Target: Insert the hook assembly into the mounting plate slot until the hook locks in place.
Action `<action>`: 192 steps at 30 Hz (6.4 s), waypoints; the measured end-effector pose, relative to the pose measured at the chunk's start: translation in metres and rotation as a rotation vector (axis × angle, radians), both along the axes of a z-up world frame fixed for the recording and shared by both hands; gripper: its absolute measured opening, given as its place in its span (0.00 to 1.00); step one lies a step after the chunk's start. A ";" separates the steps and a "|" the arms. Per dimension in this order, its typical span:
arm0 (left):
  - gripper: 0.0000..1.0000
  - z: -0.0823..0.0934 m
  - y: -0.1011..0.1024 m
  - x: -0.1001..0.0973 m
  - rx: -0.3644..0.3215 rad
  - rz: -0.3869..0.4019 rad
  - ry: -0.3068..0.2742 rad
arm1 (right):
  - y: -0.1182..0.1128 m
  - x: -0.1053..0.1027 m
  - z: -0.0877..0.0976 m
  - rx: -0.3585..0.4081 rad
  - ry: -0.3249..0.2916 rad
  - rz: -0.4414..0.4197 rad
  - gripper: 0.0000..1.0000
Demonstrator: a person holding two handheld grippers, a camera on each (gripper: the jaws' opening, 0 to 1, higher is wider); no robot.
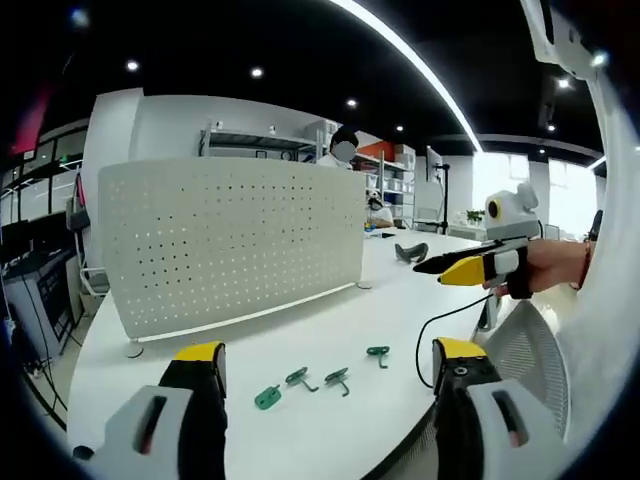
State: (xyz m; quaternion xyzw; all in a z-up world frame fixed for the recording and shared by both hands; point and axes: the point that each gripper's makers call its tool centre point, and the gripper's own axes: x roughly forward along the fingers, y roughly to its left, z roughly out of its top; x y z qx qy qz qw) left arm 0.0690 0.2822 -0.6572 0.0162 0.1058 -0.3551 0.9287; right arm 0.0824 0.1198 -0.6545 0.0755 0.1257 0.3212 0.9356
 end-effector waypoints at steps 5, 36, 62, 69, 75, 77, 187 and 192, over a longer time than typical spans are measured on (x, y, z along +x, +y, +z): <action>0.87 -0.004 0.004 0.000 0.002 0.003 0.008 | 0.006 0.000 -0.002 -0.018 0.009 0.024 0.68; 0.86 -0.016 0.016 0.010 -0.036 0.017 0.017 | 0.026 0.009 -0.003 -0.030 0.024 0.054 0.67; 0.87 -0.021 0.022 0.018 -0.029 0.023 0.024 | 0.027 0.014 -0.005 -0.043 0.030 0.049 0.66; 0.86 -0.021 0.023 0.019 -0.024 0.015 0.023 | 0.031 0.014 -0.006 -0.049 0.034 0.061 0.66; 0.85 -0.021 0.025 0.025 -0.011 -0.004 0.023 | 0.033 0.018 -0.009 -0.059 0.043 0.062 0.65; 0.85 -0.021 0.025 0.028 -0.007 -0.012 0.026 | 0.035 0.017 -0.010 -0.053 0.045 0.059 0.65; 0.21 -0.173 -0.010 0.107 0.770 -0.351 0.313 | -0.018 0.007 -0.042 -0.017 0.127 -0.134 0.62; 0.18 -0.174 -0.009 0.110 0.787 -0.347 0.315 | -0.019 0.007 -0.041 -0.011 0.125 -0.141 0.62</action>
